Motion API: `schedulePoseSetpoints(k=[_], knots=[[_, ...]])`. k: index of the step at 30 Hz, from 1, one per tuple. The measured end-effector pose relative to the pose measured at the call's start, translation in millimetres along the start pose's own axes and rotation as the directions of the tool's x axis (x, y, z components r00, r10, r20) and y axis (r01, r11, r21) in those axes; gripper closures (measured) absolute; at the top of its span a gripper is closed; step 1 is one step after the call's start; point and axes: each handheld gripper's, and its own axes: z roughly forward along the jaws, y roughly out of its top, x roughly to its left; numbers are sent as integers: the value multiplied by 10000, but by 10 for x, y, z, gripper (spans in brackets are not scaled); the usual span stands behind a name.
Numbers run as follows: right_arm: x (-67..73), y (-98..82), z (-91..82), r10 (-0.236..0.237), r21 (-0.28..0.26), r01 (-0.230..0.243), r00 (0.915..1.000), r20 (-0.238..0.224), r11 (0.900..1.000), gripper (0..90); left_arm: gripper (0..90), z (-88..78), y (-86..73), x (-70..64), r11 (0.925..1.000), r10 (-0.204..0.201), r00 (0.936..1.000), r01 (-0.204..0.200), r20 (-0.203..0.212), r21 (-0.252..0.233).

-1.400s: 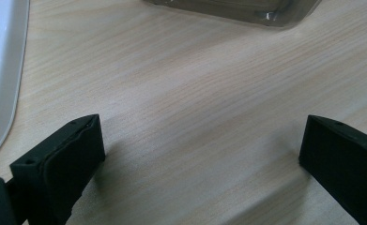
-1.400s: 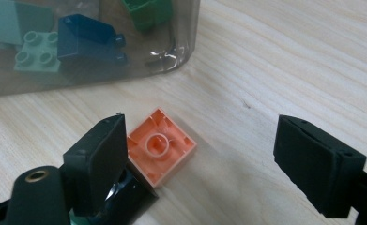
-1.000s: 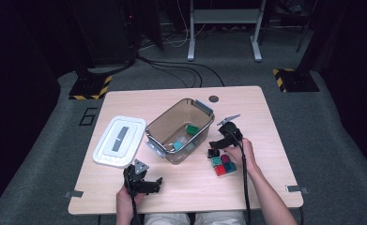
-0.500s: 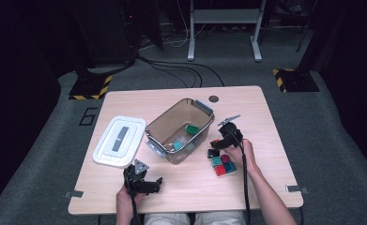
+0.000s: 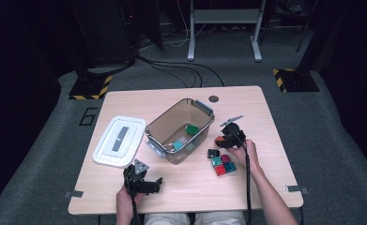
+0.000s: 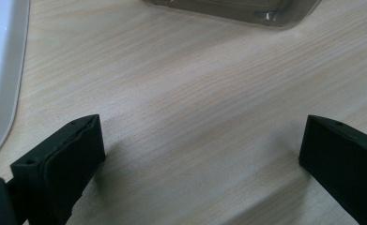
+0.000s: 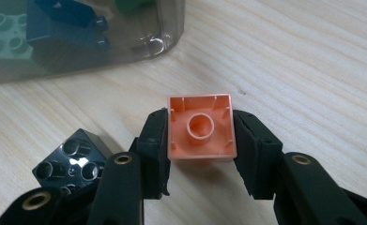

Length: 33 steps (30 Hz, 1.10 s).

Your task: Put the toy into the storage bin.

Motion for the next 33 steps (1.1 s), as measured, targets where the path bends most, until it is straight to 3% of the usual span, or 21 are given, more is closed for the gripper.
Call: schedulePoseSetpoints(k=[33], knots=[[-16, 61, -466, -297, -573, 306, 9994, 169, 9979, 580, 2, -3, 2, 4, 10000, 4, 10000, -4, 45, 53]])
